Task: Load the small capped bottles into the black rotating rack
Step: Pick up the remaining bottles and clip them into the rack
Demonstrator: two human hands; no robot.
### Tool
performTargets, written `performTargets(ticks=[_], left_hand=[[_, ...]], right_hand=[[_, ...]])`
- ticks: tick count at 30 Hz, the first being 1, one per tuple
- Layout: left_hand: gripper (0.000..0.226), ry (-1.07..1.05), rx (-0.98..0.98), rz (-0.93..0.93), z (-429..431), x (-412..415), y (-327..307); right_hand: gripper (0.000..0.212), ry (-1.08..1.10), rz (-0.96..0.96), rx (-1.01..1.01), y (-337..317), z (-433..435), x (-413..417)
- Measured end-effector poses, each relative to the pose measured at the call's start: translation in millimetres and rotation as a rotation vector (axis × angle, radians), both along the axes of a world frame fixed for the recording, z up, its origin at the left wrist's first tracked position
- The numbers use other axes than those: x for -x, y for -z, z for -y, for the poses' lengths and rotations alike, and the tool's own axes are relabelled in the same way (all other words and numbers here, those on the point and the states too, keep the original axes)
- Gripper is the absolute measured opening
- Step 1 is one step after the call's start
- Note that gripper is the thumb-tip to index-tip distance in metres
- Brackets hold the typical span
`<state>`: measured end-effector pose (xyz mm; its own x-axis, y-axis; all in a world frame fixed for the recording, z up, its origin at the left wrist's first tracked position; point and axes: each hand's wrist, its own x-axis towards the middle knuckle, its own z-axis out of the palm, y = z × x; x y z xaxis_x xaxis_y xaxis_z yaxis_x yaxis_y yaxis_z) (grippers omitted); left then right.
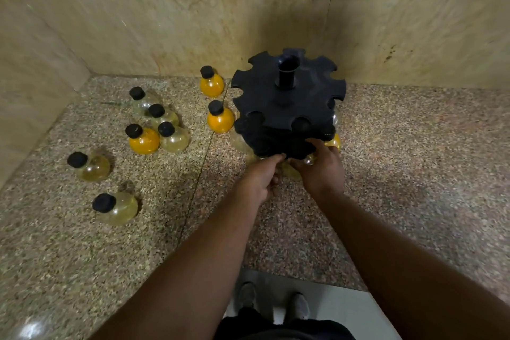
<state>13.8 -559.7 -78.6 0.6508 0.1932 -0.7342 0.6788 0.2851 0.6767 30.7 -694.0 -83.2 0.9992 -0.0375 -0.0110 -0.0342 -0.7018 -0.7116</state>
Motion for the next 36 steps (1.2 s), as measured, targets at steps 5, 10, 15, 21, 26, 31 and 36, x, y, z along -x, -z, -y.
performTargets(ticks=[5,10,15,21,26,31,36], left_hand=[[0.022,-0.055,-0.062,0.104,2,14,14],[0.028,-0.221,-0.057,0.062,-18,51,31],[0.019,-0.438,-0.304,0.104,-58,86,45],[0.024,-0.694,-0.553,-0.004,-124,125,54],[0.075,-0.966,-0.608,-0.029,-175,149,54],[0.096,-0.896,-0.982,-0.055,-215,164,64],[0.093,-0.849,-1.123,0.006,-255,164,66]], right_hand=[[0.071,0.053,0.022,0.039,4,-3,19],[0.051,0.010,-0.004,0.078,26,-26,66],[0.050,-0.315,-0.071,0.225,42,-75,91],[0.074,-0.547,-0.139,0.321,39,-147,96],[0.090,-0.651,-0.250,0.487,44,-194,95],[0.099,-0.694,-0.353,0.541,49,-218,95],[0.105,-0.697,-0.387,0.623,54,-228,97]])
